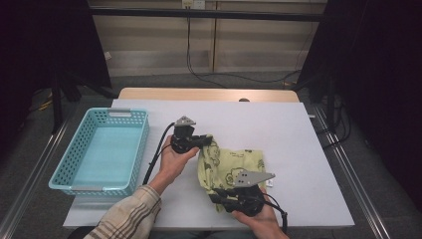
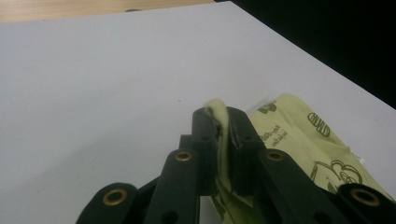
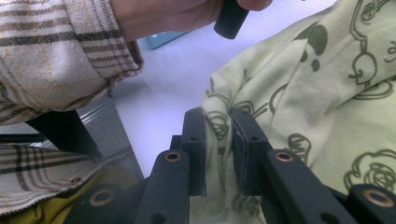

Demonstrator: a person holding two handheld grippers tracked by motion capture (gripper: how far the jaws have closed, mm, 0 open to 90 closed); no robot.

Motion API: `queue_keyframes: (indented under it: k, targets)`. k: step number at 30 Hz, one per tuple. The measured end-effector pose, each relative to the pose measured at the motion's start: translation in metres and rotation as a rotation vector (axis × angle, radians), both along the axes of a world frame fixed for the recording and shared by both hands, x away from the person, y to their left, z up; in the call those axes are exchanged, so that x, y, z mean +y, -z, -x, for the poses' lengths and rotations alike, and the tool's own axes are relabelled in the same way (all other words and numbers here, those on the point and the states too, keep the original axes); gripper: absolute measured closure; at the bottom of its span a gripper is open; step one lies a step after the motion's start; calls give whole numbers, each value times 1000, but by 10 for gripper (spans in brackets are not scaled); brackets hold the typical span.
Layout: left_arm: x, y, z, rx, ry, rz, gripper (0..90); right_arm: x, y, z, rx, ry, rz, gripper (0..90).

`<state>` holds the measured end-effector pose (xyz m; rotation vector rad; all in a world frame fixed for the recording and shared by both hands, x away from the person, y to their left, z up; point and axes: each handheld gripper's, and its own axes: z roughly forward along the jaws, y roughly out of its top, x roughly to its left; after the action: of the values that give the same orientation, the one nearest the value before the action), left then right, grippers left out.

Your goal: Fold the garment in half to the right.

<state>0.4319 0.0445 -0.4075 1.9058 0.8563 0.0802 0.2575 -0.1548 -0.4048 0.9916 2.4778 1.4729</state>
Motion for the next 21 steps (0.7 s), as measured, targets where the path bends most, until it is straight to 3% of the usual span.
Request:
queue_keyframes:
  k: [7, 21]
  targets:
    - [-13, 0, 0, 8, 12, 18, 834, -8, 2, 3, 6, 11, 1, 773]
    - [-30, 8, -3, 16, 14, -7, 834, -26, 4, 5, 18, 39, 7, 772]
